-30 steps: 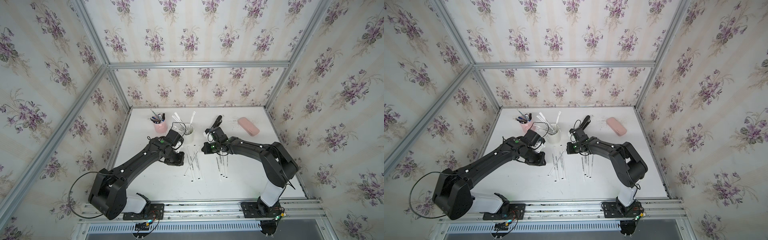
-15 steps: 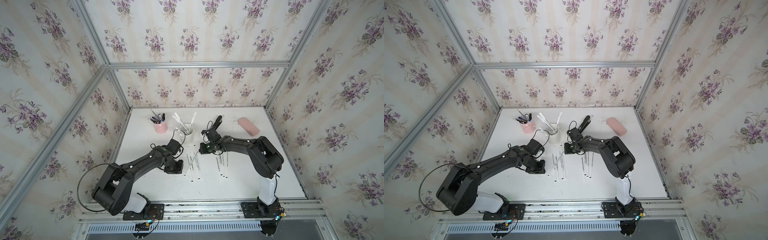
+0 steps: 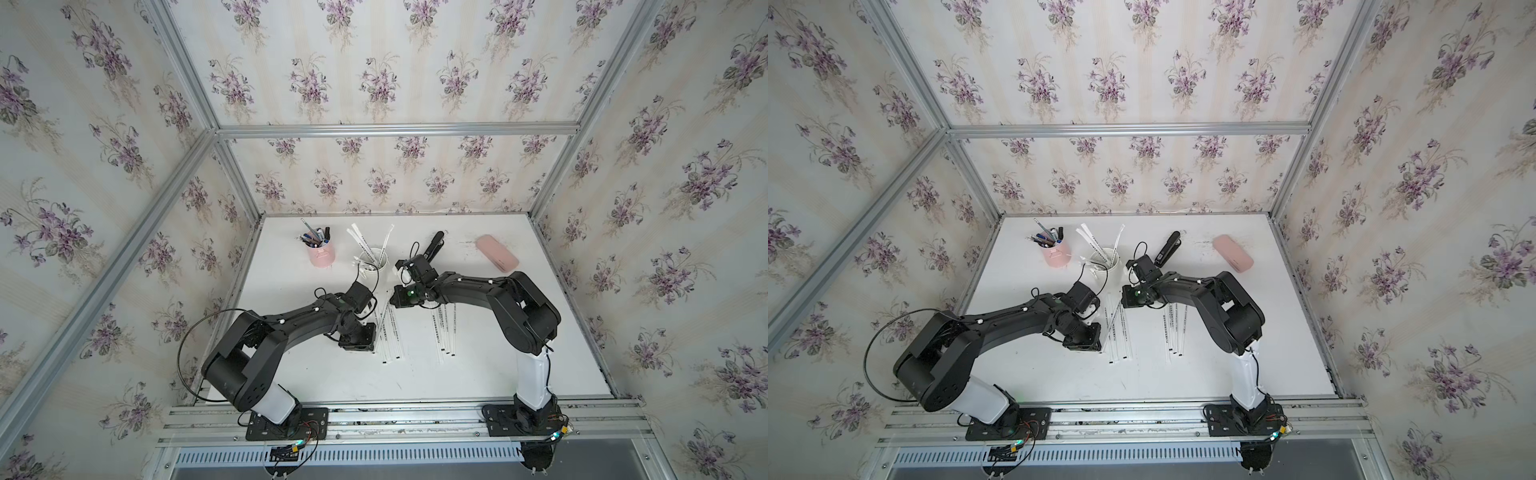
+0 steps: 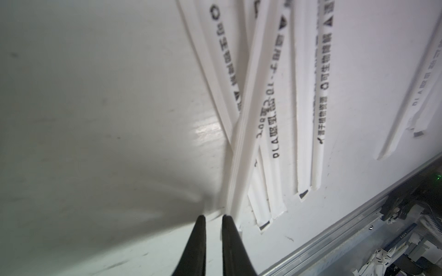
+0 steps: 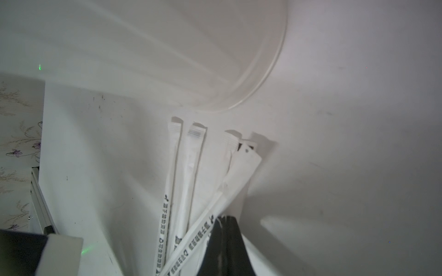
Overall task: Take the straws out of the storage container
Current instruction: Adjust the straw at the center of the board.
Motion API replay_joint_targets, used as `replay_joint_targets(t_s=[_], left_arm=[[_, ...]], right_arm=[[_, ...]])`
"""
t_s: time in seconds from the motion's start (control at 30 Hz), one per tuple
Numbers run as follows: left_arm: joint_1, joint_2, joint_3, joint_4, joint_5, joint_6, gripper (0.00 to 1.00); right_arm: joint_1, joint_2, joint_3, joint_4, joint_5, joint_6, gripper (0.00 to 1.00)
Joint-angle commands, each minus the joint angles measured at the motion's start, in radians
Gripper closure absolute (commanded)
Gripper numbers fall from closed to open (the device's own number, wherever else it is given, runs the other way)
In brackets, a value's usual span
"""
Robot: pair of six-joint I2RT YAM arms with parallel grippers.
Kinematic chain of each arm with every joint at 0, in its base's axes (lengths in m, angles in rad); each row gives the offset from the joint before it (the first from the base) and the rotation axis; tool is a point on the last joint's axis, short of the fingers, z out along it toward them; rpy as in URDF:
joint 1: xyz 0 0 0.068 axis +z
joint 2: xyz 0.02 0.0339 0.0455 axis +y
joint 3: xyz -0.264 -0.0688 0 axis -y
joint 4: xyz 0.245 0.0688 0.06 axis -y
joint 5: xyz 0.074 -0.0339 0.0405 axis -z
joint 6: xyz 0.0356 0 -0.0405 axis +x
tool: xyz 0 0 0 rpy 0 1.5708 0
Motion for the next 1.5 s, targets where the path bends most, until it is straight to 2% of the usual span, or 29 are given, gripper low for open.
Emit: replay_joint_targets(t_s=[0.0,0.3,0.47,0.73,0.93,1.1,1.23,1.33,1.47], left_arm=[[-0.013,0.005,0.011,0.017,0.032,-0.013,0.85],[-0.052,0.013,0.008,0.065,0.092,-0.049,0.85],[-0.056,-0.056,0.028,0.031,0.011,-0.052,0.85],[-0.057,-0.142,0.125,-0.066,0.015,-0.009,0.85],[-0.058,-0.257,0.294,-0.218,0.004,0.1,0.84],[-0.056,-0.338,0.497,-0.325,-0.101,0.243,0.83],[-0.047,-0.346,0.636,-0.335,-0.239,0.353,0.78],[-0.023,-0.327,0.698,-0.313,-0.33,0.418,0.77],[0.037,-0.287,0.751,-0.294,-0.362,0.468,0.77]], right_arm=[[0.001,-0.003,0.002,0.025,-0.027,0.008,0.99],[0.002,-0.035,-0.019,0.028,-0.02,0.007,0.99],[0.002,-0.056,-0.033,0.017,-0.011,0.005,0.99],[0.002,-0.128,-0.043,-0.009,0.018,-0.001,0.97],[0.002,-0.217,-0.05,-0.052,0.043,0.001,0.95],[0.002,-0.332,-0.049,-0.122,0.121,-0.022,0.92],[0.002,-0.41,-0.078,-0.058,0.15,-0.032,0.85],[0.002,-0.389,-0.043,-0.034,0.161,-0.043,0.82],[0.002,-0.313,0.045,-0.012,0.203,-0.058,0.79]])
